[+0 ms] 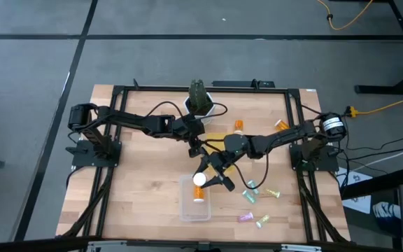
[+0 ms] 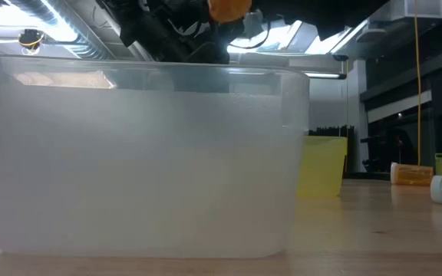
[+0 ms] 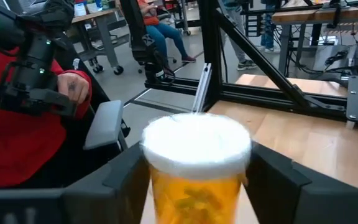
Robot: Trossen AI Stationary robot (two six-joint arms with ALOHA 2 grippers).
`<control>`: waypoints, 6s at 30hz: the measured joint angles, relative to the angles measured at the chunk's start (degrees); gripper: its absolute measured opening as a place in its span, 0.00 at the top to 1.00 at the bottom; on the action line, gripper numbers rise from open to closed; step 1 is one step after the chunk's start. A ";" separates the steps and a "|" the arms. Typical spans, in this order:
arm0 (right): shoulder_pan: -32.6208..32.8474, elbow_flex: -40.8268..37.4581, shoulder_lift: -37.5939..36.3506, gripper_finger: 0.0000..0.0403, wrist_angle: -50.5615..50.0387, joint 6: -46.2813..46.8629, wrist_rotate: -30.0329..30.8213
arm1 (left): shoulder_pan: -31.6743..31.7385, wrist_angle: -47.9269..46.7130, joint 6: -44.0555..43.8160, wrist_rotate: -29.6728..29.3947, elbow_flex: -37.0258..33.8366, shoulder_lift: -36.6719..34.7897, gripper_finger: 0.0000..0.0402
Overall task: Pick and place medicine bottles into bin by pill shape (circle, oval)
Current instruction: Put the large orange pill bottle into the transparent bin
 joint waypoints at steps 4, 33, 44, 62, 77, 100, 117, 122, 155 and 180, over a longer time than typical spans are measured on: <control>-0.26 0.00 0.00 0.35 0.00 -0.05 -0.04 | 0.00 -0.01 -0.01 -0.23 0.01 0.00 0.47; -0.28 0.02 -5.70 0.35 -9.92 -6.80 1.56 | 0.00 -0.05 0.00 -0.24 -0.01 0.00 0.47; -0.28 0.02 -16.50 0.44 -33.16 -12.34 13.43 | 0.00 -0.03 -0.22 -0.26 0.00 0.00 0.47; -0.28 0.02 -34.36 0.46 -68.73 6.52 61.42 | 0.00 -0.03 -0.18 -0.26 0.01 0.00 0.47; -8.18 0.02 -37.62 0.46 -104.05 60.62 78.45 | 0.00 -0.01 -0.18 -0.26 -0.01 0.00 0.47; -41.75 0.00 -32.32 0.46 -106.44 40.79 53.85 | 0.00 -0.01 0.02 -0.25 0.01 0.00 0.47; -53.42 0.00 -15.12 0.46 -104.54 13.73 42.57 | 0.00 -0.01 0.02 -0.24 -0.01 0.00 0.47; -55.38 -0.14 -12.95 0.46 -104.42 6.17 36.90 | 0.01 -0.01 0.02 -0.25 0.00 0.00 0.47; -59.09 -13.81 -12.07 0.45 -76.97 2.90 31.41 | 0.00 0.02 -0.22 -0.26 -0.01 0.00 0.47; -57.46 -14.80 -9.26 0.57 -73.24 2.60 32.79 | -0.07 -0.01 -0.20 -0.26 -0.02 0.00 0.47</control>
